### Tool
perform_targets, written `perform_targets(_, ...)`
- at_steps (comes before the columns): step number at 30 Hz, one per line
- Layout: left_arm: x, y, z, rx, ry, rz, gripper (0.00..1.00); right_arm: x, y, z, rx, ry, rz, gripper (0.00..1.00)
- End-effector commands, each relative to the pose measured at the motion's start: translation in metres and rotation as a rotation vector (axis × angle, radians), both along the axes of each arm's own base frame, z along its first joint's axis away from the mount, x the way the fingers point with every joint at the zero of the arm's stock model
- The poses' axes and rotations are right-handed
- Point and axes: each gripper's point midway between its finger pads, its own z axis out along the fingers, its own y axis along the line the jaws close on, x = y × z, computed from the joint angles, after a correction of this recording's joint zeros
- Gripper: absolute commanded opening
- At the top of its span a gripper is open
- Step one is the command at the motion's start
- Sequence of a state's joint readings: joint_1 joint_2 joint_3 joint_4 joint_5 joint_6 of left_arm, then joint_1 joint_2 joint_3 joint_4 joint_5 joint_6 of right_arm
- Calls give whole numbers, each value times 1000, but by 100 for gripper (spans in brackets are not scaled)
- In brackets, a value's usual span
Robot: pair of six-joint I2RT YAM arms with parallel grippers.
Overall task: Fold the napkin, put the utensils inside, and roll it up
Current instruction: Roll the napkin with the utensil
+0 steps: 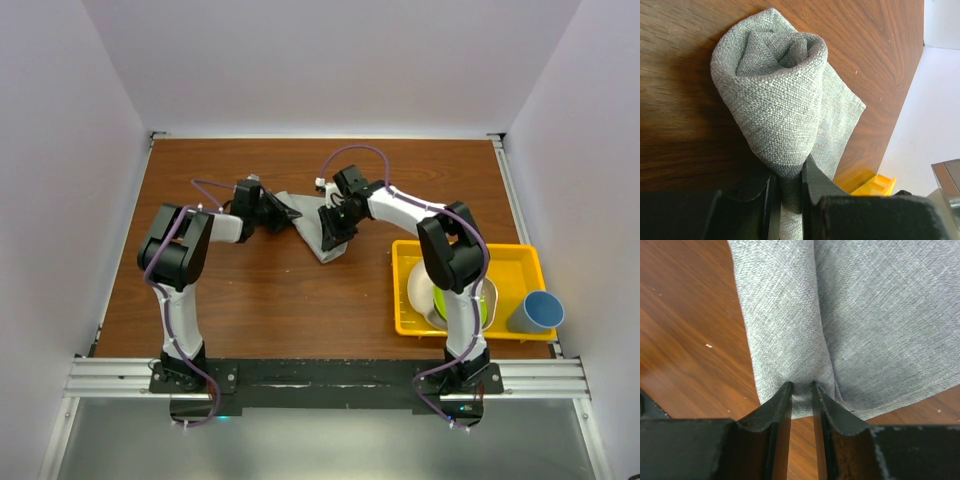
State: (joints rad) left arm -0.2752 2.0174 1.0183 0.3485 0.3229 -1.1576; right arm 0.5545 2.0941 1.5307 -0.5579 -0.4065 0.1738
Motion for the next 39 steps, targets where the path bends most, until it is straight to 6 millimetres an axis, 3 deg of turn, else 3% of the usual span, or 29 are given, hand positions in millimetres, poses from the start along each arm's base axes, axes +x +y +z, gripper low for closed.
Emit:
perform_targets(1, -25, 17, -36, 72, 191, 25, 0, 13, -26, -11, -158, -88, 8, 25)
perform_targets(3, -28, 20, -37, 97, 229, 24, 0, 19, -26, 5, -167, -127, 11, 28)
perform_targets(5, -23, 19, -32, 117, 237, 12, 0, 22, -21, 30, -167, -195, 23, 42)
perform_targets(6, -36, 23, -40, 151, 310, 13, 0, 22, -19, 42, -170, -217, 29, 48)
perform_targets(7, -38, 25, -40, 167, 332, 20, 0, 19, -12, 49, -175, -246, 55, 57)
perform_targets(10, -48, 31, -43, 204, 429, 53, 0, 25, 2, 76, -166, -357, 49, 70)
perform_targets(11, -49, 32, -42, 208, 448, 62, 0, 26, 8, 87, -144, -397, 44, 82)
perform_targets(12, -57, 33, -44, 217, 494, 64, 0, 29, 20, 89, -110, -443, 49, 91)
perform_targets(14, -57, 33, -44, 228, 524, 68, 0, 30, 31, 88, -93, -469, 66, 95)
perform_targets(15, -66, 38, -46, 264, 571, 76, 0, 30, 44, 91, -63, -492, 84, 95)
perform_targets(21, -67, 38, -42, 321, 606, 98, 0, 28, 86, 77, -43, -542, 131, 93)
perform_targets(24, -69, 35, -41, 334, 611, 106, 0, 31, 93, 69, -82, -625, 126, 90)
perform_targets(30, -74, 28, -43, 353, 616, 98, 0, 35, 91, 57, -229, -786, 119, 87)
perform_targets(35, -80, 26, -47, 368, 626, 92, 0, 41, 85, 44, -291, -823, 117, 85)
perform_targets(39, -84, 27, -50, 369, 638, 97, 0, 41, 90, 28, -304, -800, 162, 70)
